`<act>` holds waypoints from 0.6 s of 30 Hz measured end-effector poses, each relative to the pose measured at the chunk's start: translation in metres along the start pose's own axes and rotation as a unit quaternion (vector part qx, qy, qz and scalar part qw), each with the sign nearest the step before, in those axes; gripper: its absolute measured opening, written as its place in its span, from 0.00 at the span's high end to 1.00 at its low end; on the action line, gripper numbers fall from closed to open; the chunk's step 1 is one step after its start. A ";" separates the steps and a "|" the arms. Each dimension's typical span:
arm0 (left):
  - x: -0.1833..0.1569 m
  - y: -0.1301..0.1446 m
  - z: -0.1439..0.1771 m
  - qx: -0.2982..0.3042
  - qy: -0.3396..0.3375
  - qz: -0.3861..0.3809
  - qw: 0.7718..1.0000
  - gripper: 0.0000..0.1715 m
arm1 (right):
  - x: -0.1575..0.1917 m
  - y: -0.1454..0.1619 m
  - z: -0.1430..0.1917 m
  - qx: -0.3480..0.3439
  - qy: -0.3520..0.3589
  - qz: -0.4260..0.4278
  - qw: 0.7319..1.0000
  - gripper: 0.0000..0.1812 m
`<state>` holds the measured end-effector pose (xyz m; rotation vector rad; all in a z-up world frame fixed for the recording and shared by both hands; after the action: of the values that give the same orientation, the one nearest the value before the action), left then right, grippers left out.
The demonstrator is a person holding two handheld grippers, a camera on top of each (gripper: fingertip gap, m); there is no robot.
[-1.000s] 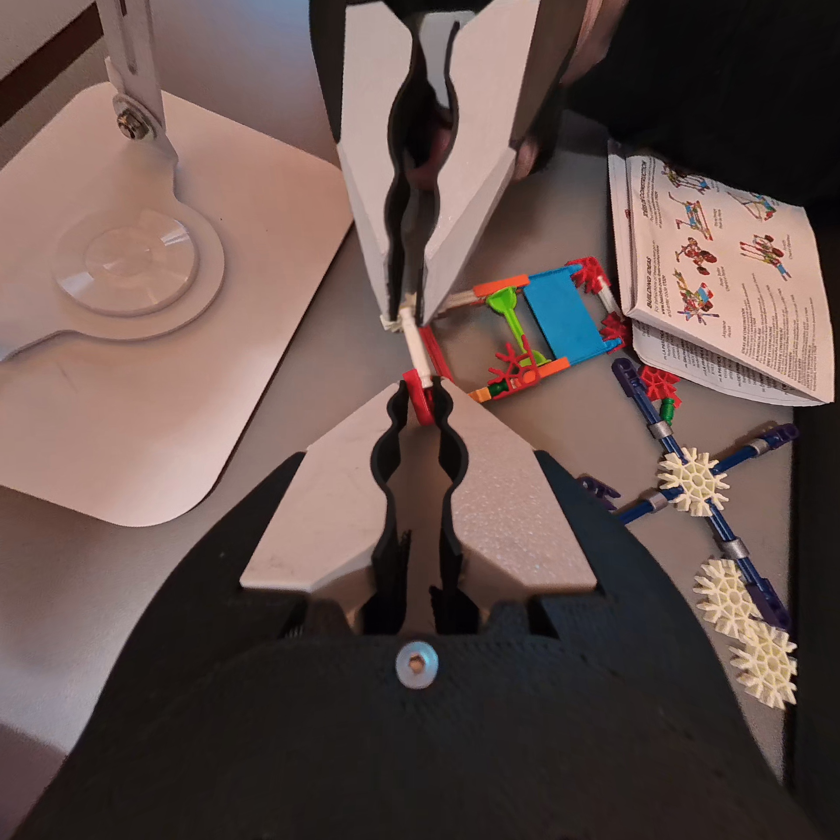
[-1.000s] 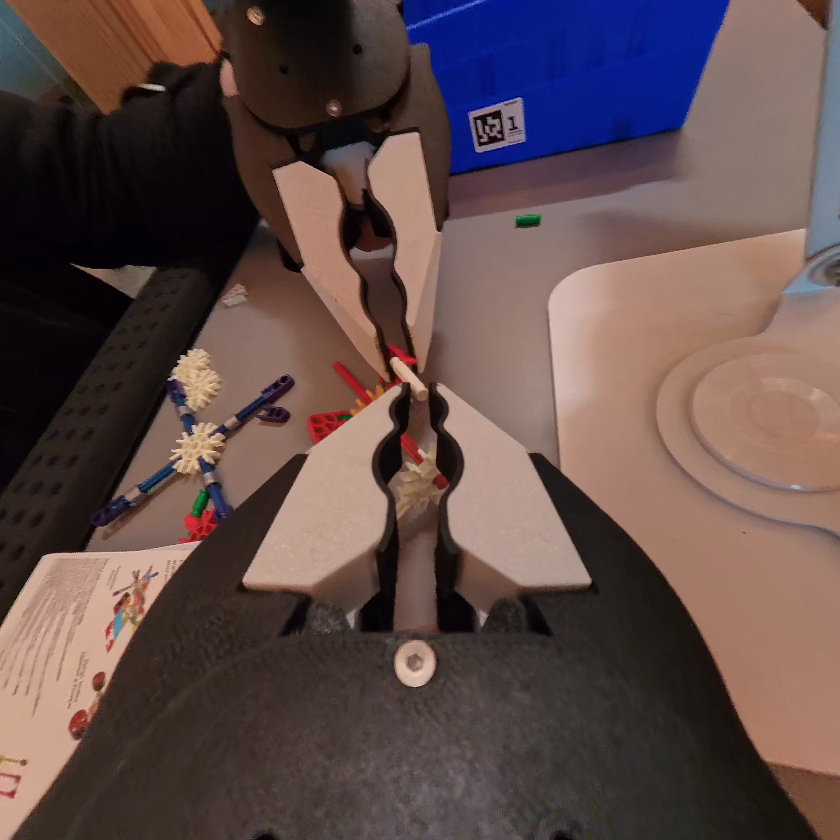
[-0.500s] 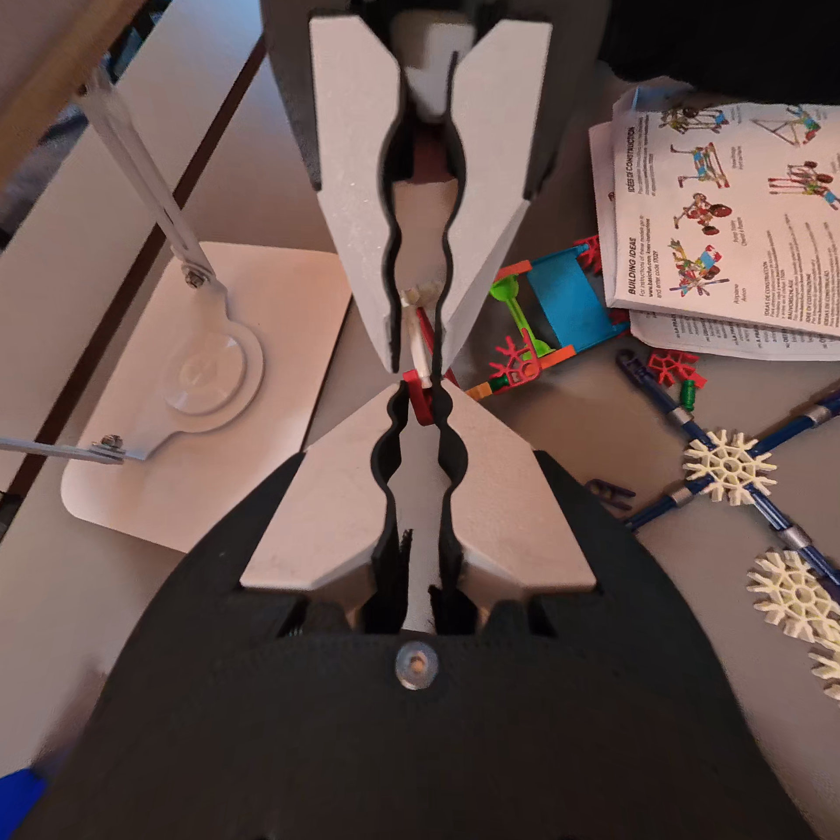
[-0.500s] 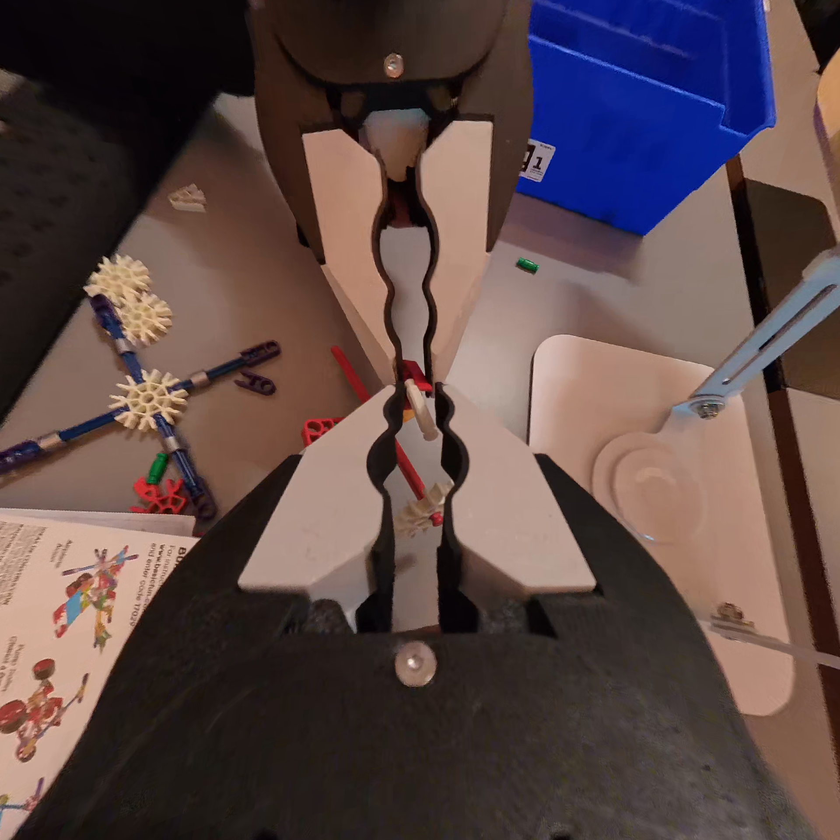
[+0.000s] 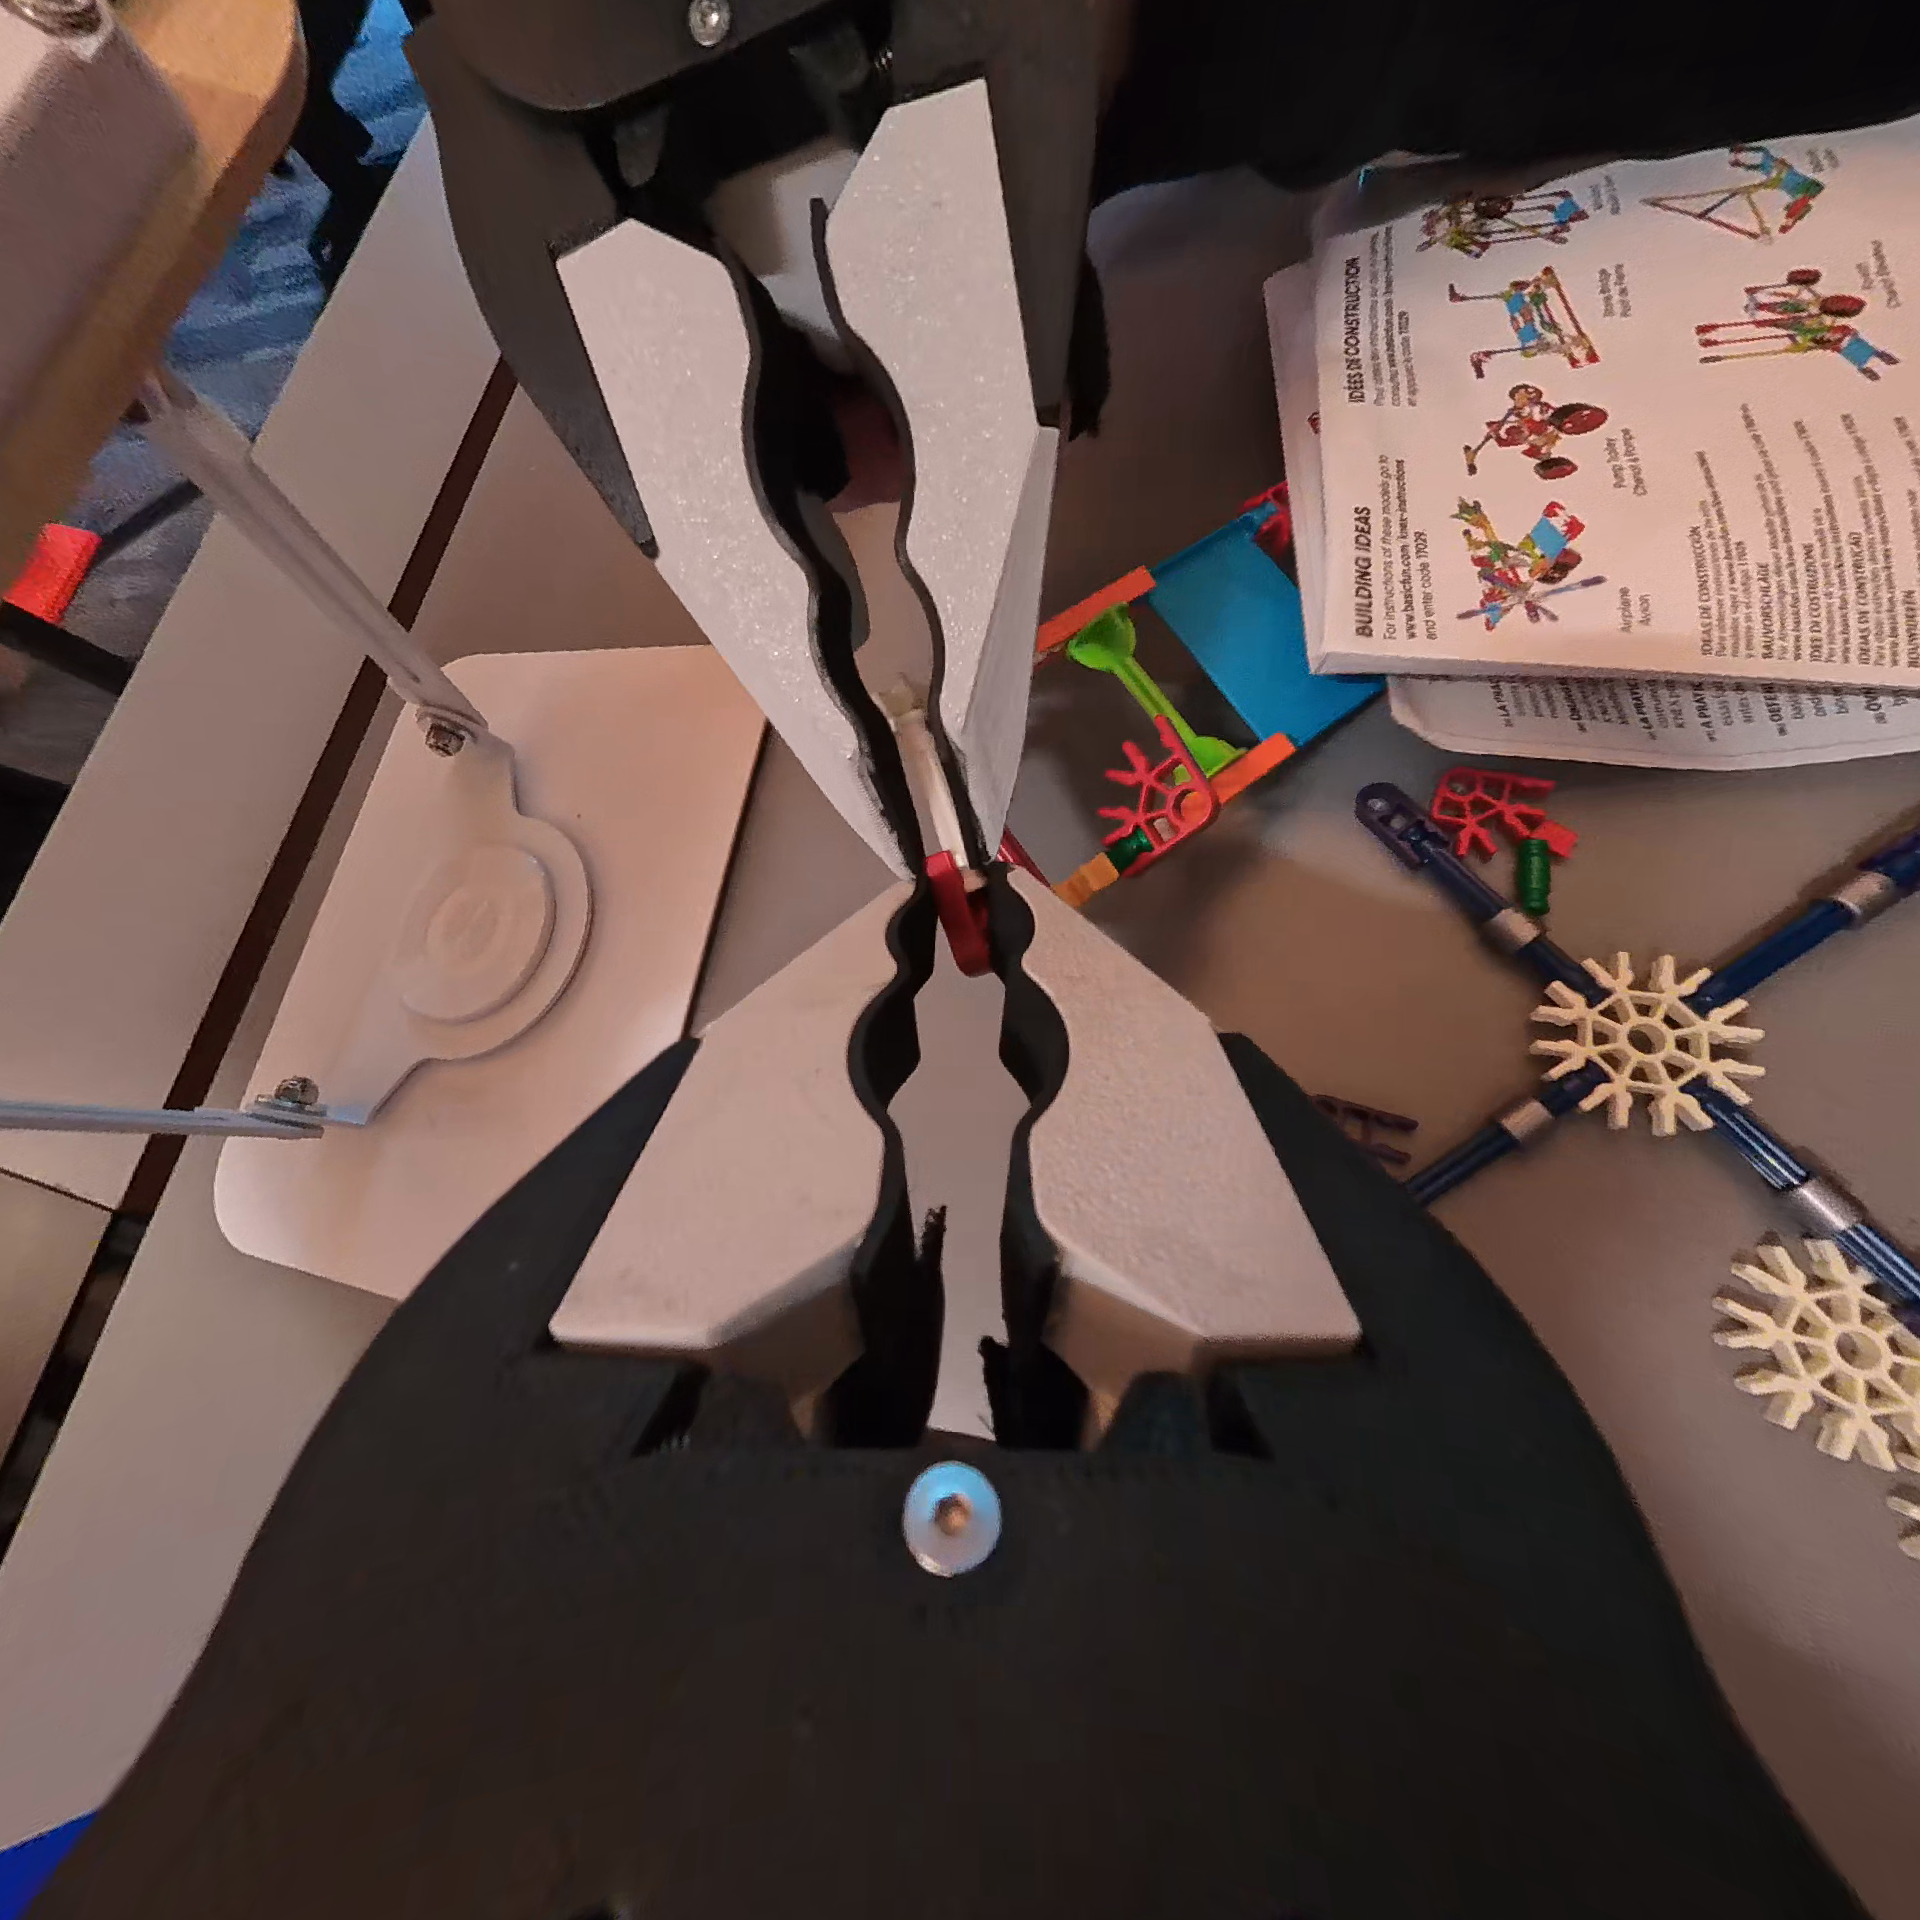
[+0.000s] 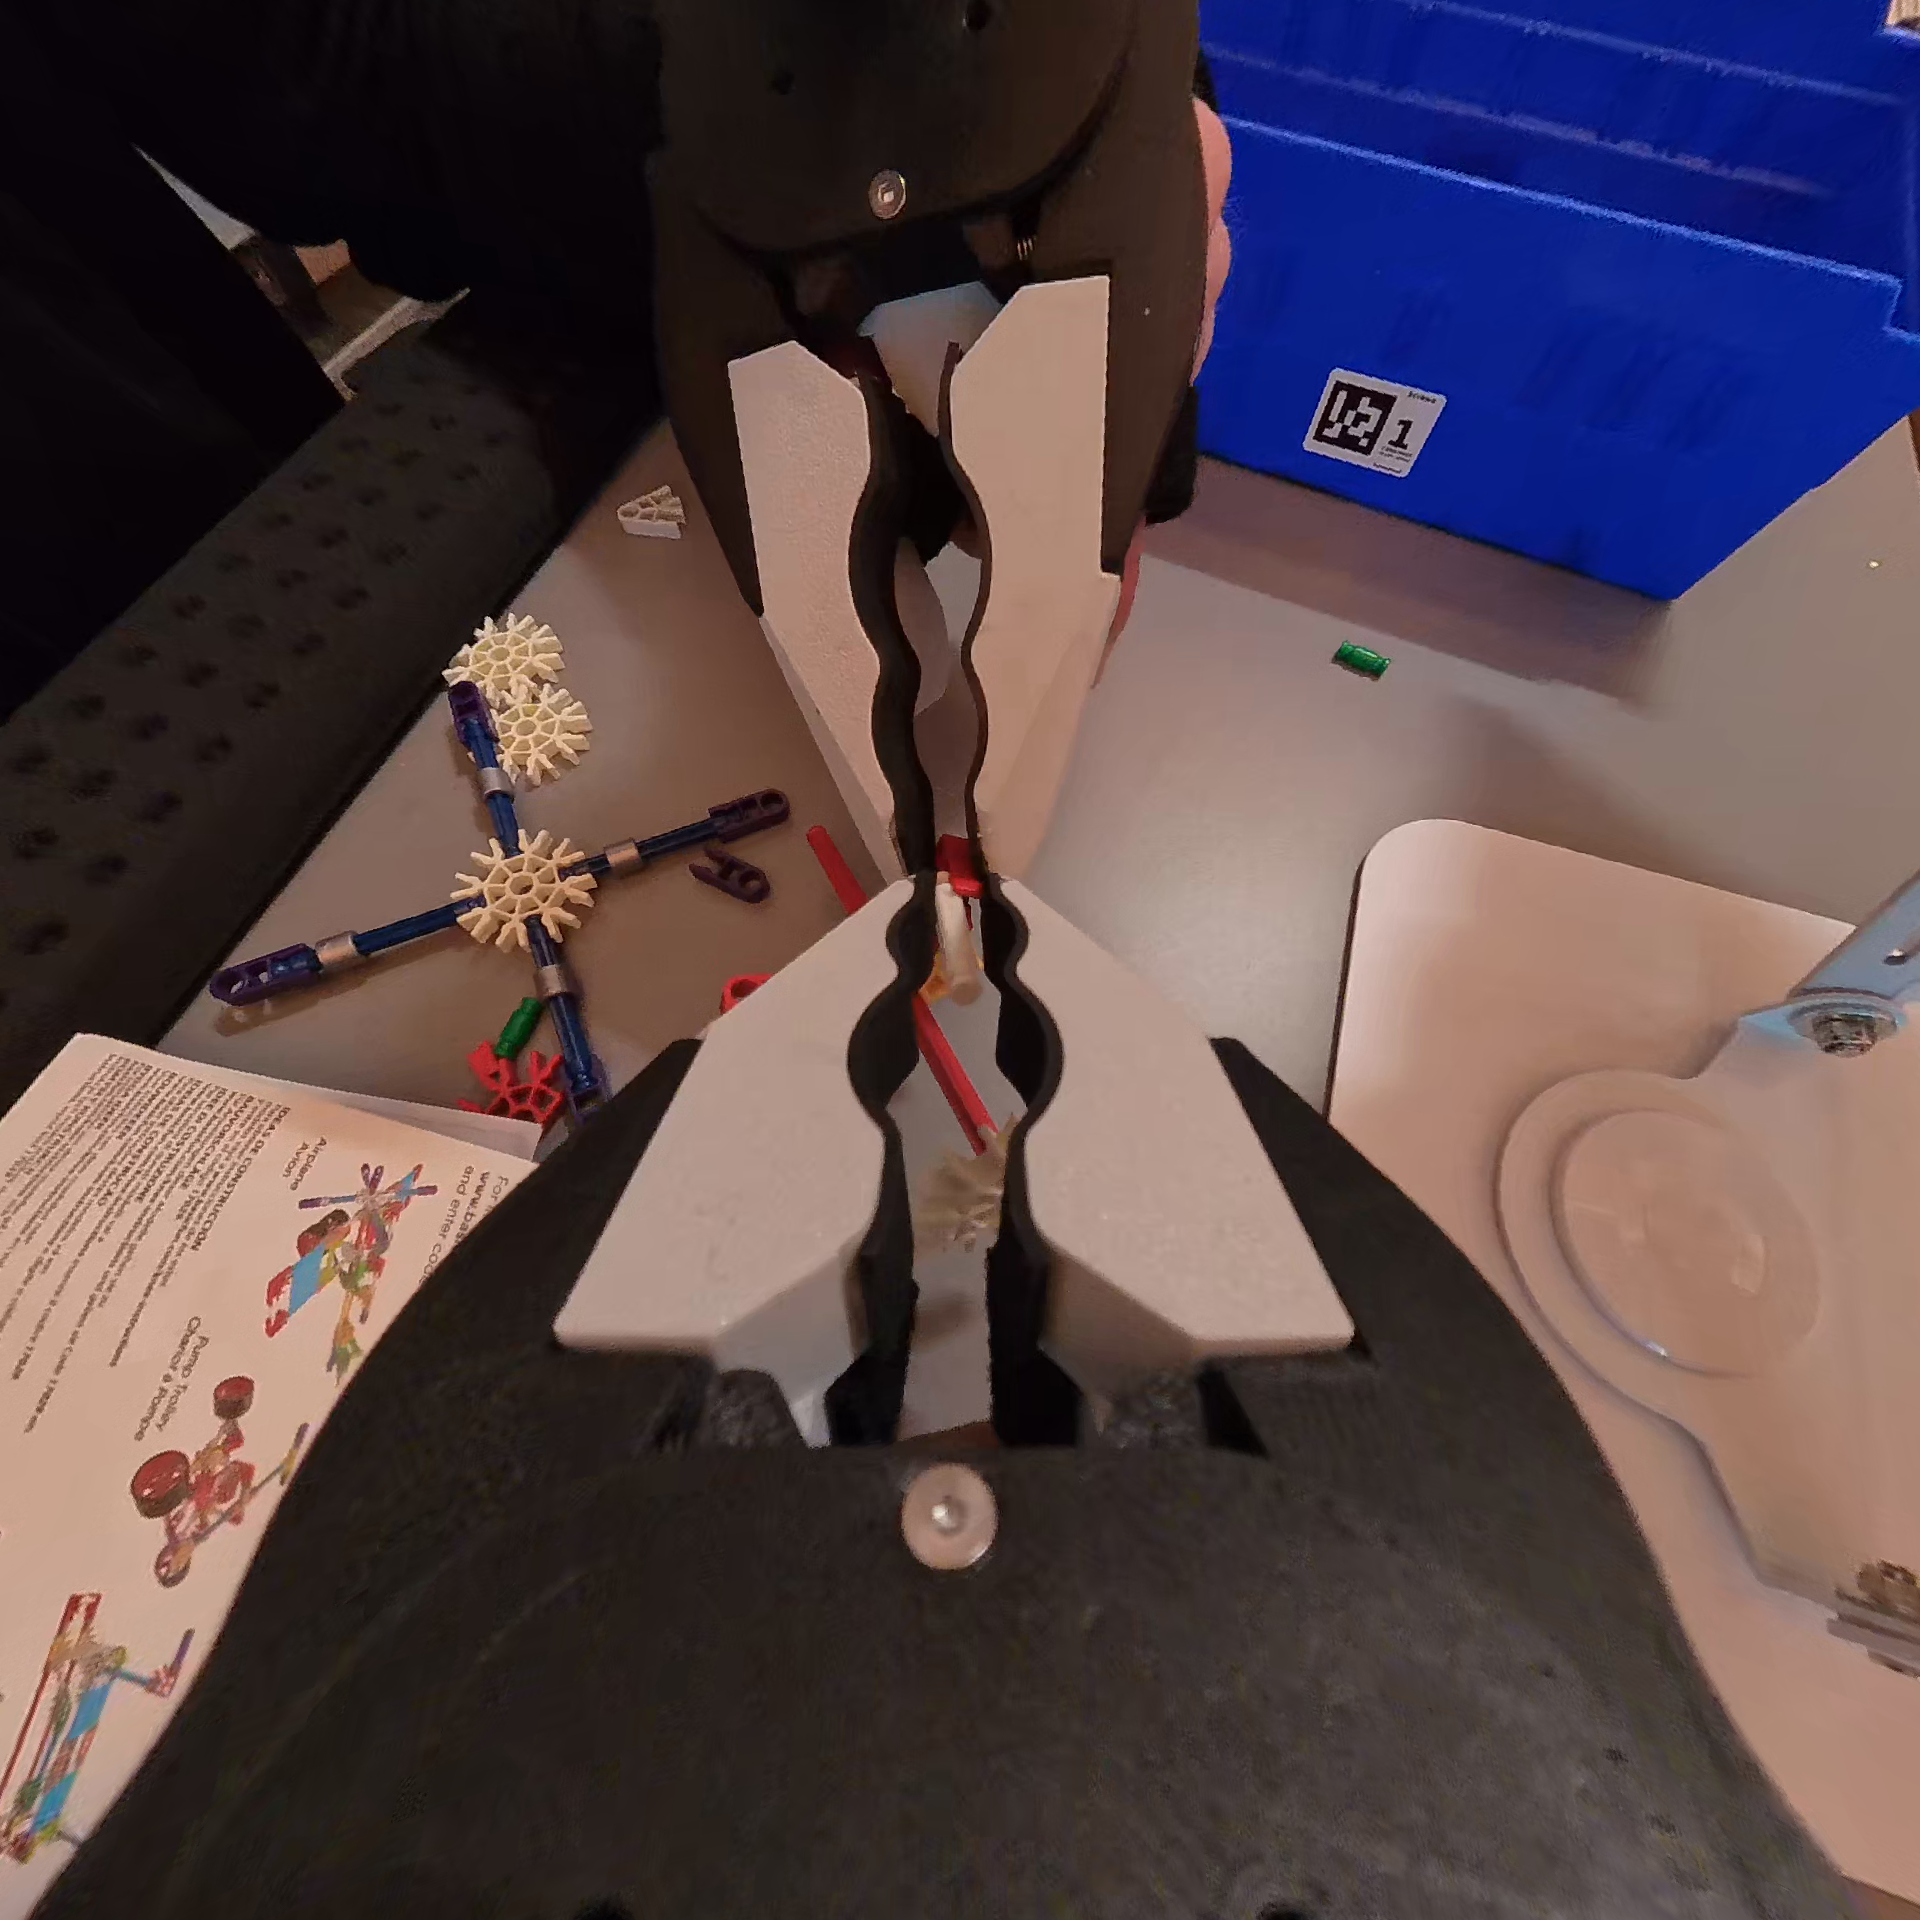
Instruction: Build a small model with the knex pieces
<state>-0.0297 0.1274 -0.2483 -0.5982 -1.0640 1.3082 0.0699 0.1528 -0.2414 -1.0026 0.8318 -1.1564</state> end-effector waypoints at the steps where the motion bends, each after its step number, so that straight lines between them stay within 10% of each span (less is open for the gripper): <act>1: -0.002 0.002 0.000 -0.001 0.004 0.004 1.000 0.96 | 0.001 0.002 -0.001 -0.001 -0.006 -0.002 1.000 0.97; 18: -0.012 0.017 -0.012 -0.005 0.027 0.025 0.999 0.96 | 0.007 0.017 -0.007 0.049 -0.030 -0.020 0.998 0.96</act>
<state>-0.0262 0.1219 -0.2720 -0.6685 -1.0180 1.3236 0.0703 0.1465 -0.2597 -0.9712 0.7047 -1.1839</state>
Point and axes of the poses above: each gripper's, where its closed fingertips meet, z back along the fingers, y out of its underside, x = y × z across the jaws, the point moved 7 cm from there along z, back along the fingers, and after that the axes turned 12 degrees about -x, right-handed, at the moved point
